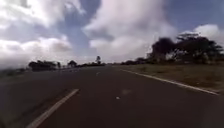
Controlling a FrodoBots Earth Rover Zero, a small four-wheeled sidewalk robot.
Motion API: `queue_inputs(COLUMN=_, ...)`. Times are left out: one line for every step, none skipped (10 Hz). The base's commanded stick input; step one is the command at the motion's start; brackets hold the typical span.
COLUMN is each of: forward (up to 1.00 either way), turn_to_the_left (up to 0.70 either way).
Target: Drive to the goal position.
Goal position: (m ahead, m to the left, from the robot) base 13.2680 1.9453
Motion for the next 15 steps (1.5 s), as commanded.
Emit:
queue_inputs(forward=0.13, turn_to_the_left=0.0)
queue_inputs(forward=0.0, turn_to_the_left=0.0)
queue_inputs(forward=0.0, turn_to_the_left=0.0)
queue_inputs(forward=0.7, turn_to_the_left=0.0)
queue_inputs(forward=0.7, turn_to_the_left=0.0)
queue_inputs(forward=0.7, turn_to_the_left=0.0)
queue_inputs(forward=0.7, turn_to_the_left=0.0)
queue_inputs(forward=0.85, turn_to_the_left=0.0)
queue_inputs(forward=0.85, turn_to_the_left=0.0)
queue_inputs(forward=0.89, turn_to_the_left=0.0)
queue_inputs(forward=0.96, turn_to_the_left=0.0)
queue_inputs(forward=1.0, turn_to_the_left=0.0)
queue_inputs(forward=1.0, turn_to_the_left=0.0)
queue_inputs(forward=1.0, turn_to_the_left=-0.4)
queue_inputs(forward=1.0, turn_to_the_left=-0.4)
